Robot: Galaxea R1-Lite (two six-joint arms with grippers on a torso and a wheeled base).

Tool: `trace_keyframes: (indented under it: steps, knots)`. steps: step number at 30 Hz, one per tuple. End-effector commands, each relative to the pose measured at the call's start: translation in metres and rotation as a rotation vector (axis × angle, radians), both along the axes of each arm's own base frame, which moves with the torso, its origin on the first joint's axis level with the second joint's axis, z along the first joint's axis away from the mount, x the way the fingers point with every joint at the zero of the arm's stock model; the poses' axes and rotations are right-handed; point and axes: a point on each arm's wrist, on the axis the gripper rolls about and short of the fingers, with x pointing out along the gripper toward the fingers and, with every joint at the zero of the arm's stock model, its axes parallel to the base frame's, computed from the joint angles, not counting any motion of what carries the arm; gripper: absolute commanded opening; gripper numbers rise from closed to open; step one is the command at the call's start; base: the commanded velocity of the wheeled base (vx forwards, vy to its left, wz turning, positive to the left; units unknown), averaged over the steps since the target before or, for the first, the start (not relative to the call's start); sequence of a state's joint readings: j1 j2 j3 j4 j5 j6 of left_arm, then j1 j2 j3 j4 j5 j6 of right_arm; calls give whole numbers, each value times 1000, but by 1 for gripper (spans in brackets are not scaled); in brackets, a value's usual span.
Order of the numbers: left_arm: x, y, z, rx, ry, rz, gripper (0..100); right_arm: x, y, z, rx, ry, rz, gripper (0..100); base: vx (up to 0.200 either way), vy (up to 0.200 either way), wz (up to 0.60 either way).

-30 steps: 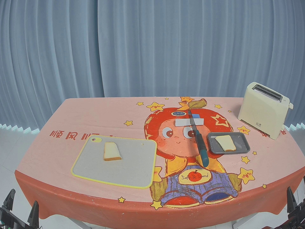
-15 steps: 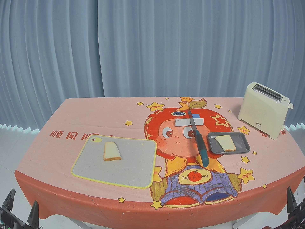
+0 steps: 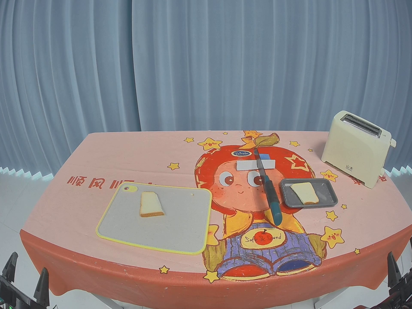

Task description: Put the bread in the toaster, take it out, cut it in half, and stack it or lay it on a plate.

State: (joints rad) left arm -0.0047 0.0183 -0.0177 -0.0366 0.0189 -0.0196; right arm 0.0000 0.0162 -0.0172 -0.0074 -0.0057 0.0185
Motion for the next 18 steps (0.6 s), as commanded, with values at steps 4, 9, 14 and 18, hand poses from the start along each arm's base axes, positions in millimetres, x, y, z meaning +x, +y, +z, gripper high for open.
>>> trace_keyframes:
  steps: [4, 9, 14, 18]
  knots:
    - [-2, 0, 21, -7, -234, 11, 100, 0, 0, -5, 0, 1, 0, 100, 0, 0, 0]
    - [-4, 0, 26, -40, -290, 0, 100, 0, 0, -5, 0, 1, 0, 100, 0, 0, 0]
    - [-4, 0, 27, -53, -294, -15, 100, 0, 0, -5, 0, 1, 0, 100, 0, 0, 0]
    - [-4, -1, 27, -44, -293, -55, 100, 0, 0, -5, 0, 1, 0, 100, 0, 0, 0]
